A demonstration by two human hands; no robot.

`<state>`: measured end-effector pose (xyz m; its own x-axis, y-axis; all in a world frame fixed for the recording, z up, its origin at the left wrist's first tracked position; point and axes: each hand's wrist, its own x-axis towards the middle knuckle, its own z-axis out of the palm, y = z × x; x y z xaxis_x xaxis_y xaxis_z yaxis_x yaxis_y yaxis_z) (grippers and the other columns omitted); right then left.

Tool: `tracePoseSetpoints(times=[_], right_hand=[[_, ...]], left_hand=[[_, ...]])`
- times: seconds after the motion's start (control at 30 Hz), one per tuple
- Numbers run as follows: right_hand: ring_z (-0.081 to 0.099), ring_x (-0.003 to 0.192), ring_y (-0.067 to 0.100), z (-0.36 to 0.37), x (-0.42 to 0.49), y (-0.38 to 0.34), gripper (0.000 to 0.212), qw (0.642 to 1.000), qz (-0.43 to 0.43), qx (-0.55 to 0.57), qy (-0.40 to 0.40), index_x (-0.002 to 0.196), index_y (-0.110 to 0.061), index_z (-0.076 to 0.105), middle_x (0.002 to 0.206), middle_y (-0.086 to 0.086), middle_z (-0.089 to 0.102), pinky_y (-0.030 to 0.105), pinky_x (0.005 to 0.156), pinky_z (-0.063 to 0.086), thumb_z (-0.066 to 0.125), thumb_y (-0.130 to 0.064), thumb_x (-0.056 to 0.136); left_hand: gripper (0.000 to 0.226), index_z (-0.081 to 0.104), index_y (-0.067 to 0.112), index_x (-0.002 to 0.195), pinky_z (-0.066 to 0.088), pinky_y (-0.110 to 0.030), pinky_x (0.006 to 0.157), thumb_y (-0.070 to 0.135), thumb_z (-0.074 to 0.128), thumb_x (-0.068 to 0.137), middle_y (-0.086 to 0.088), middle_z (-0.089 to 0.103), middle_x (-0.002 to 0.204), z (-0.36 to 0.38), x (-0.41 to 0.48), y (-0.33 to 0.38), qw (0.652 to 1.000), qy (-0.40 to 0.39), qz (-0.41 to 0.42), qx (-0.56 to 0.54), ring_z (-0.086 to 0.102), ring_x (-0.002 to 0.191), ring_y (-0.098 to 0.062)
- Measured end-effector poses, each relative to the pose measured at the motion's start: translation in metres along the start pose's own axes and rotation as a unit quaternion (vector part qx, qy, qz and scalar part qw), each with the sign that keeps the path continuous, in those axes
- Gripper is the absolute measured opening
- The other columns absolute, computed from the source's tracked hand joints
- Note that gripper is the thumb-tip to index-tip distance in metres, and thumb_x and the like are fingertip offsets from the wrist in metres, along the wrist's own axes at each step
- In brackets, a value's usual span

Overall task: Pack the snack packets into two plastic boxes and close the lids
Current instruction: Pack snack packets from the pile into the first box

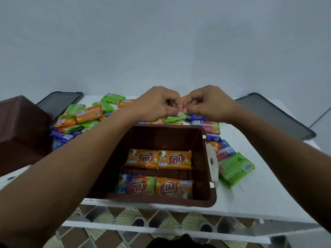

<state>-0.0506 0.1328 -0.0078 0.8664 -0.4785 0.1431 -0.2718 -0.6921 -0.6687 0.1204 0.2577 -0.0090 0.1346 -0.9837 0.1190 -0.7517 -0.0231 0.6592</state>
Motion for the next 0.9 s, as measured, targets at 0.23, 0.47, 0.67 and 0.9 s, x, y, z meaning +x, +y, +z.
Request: tracePoseSetpoints(times=[0.23, 0.47, 0.67, 0.9], right_hand=[[0.067, 0.06, 0.01, -0.043, 0.02, 0.046, 0.003, 0.999, -0.008, 0.002, 0.035, 0.084, -0.024, 0.076, 0.073, -0.001, 0.074, 0.023, 0.06, 0.052, 0.079, -0.022, 0.083], [0.069, 0.067, 0.02, -0.059, 0.045, 0.103, 0.006, 0.999, 0.034, -0.019, 0.038, 0.089, -0.016, 0.078, 0.078, 0.006, 0.075, 0.016, 0.058, 0.048, 0.077, -0.018, 0.084], [0.064, 0.077, 0.008, -0.056, 0.065, 0.153, 0.008, 0.996, 0.047, -0.071, -0.014, 0.088, -0.02, 0.078, 0.079, -0.007, 0.069, 0.011, 0.061, 0.042, 0.079, -0.016, 0.082], [0.06, 0.093, 0.013, -0.04, 0.073, 0.195, 0.033, 0.979, 0.065, -0.169, -0.094, 0.114, -0.018, 0.074, 0.118, 0.001, 0.069, 0.026, 0.076, 0.046, 0.08, -0.025, 0.082]], left_hand=[[0.01, 0.077, 0.013, 0.092, 0.055, -0.028, 0.063, 0.022, 0.078, 0.088, -0.007, 0.074, 0.079, 0.017, 0.048, 0.015, 0.999, 0.042, -0.002, 0.001, 0.07, 0.066, -0.023], [0.003, 0.076, 0.014, 0.088, 0.056, -0.031, 0.07, 0.017, 0.077, 0.087, 0.0, 0.073, 0.074, 0.033, 0.098, -0.003, 0.995, 0.07, -0.055, 0.052, 0.07, 0.067, -0.018], [0.011, 0.078, 0.014, 0.099, 0.05, -0.026, 0.072, 0.016, 0.073, 0.09, 0.002, 0.073, 0.09, 0.056, 0.142, -0.029, 0.985, 0.033, -0.108, 0.132, 0.066, 0.084, -0.015], [0.025, 0.073, 0.014, 0.11, 0.051, -0.034, 0.082, 0.026, 0.073, 0.089, -0.003, 0.07, 0.112, 0.091, 0.184, -0.043, 0.954, -0.044, -0.156, 0.251, 0.063, 0.102, -0.022]])
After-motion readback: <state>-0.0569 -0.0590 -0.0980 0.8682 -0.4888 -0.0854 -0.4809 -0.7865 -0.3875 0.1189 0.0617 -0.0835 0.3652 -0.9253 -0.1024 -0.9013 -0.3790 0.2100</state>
